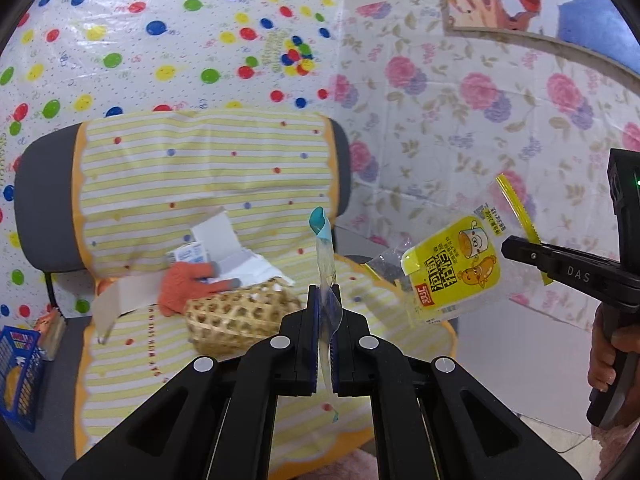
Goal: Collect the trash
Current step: 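Carry spoon in left tool and packet in right tool to pink bag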
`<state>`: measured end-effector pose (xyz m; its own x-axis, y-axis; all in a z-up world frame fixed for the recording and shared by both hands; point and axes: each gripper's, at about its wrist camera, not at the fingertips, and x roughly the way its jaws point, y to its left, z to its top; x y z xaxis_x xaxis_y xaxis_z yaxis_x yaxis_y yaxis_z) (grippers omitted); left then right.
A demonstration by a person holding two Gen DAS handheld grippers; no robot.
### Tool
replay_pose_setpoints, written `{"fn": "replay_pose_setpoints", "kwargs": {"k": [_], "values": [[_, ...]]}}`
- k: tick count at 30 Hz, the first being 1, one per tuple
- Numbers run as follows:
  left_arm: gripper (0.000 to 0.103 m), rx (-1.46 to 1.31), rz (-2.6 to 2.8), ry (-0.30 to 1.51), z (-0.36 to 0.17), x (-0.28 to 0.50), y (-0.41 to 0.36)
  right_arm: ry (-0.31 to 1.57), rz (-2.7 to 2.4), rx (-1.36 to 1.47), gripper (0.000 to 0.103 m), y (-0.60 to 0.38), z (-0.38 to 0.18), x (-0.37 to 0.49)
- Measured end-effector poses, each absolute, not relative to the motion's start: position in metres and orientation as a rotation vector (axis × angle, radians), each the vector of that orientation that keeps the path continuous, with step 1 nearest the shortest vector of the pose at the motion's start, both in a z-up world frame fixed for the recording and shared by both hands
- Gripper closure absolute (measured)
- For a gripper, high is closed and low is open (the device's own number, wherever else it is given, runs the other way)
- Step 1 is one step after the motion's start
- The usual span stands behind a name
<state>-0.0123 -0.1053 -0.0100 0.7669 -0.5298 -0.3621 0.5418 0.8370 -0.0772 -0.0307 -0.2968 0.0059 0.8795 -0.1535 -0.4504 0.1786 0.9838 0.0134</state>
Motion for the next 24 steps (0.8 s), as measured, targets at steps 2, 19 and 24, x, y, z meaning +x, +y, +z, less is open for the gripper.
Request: {"fn": "replay_pose_setpoints", "kwargs": {"k": [2, 19, 24], "values": [[0.098, 0.042, -0.605, 0.375, -0.011, -0.022, -0.114, 0.472, -0.198, 0.07, 0.099, -0.303, 0.002, -0.049], [0.098, 0.148, -0.956, 0.453, -0.075, -0.084, -0.23, 0.67, -0.435, 0.172, 0.099, -0.346, -0.061, -0.158], [0.098, 0.165, -1.028, 0.572, -0.1, -0.08, -0.254, 0.746, -0.458, 0.222, 0.099, -0.355, -0.092, -0.166]]}}
